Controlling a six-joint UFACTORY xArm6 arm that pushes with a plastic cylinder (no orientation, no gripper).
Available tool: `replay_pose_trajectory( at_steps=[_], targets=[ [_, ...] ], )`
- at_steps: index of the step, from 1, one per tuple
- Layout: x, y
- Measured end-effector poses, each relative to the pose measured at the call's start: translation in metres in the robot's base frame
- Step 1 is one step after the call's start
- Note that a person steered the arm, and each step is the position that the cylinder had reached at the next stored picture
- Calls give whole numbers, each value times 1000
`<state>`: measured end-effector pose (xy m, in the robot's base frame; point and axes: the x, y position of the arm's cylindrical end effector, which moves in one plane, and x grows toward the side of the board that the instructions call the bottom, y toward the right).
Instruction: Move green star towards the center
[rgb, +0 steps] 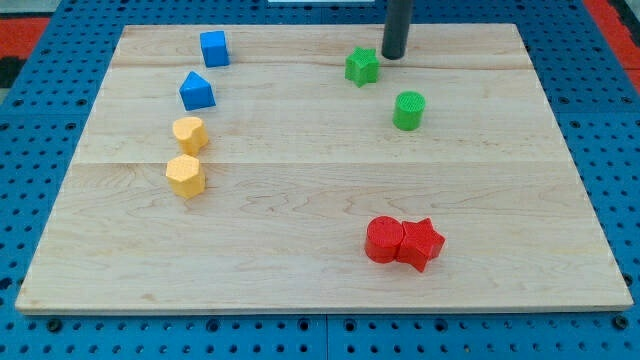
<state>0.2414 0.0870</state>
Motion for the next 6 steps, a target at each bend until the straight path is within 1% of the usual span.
replay_pose_trajectory(
  at_steps=[1,3,6],
  targets=[
    [-7,-20],
    [16,-41],
    [81,-43]
  ],
)
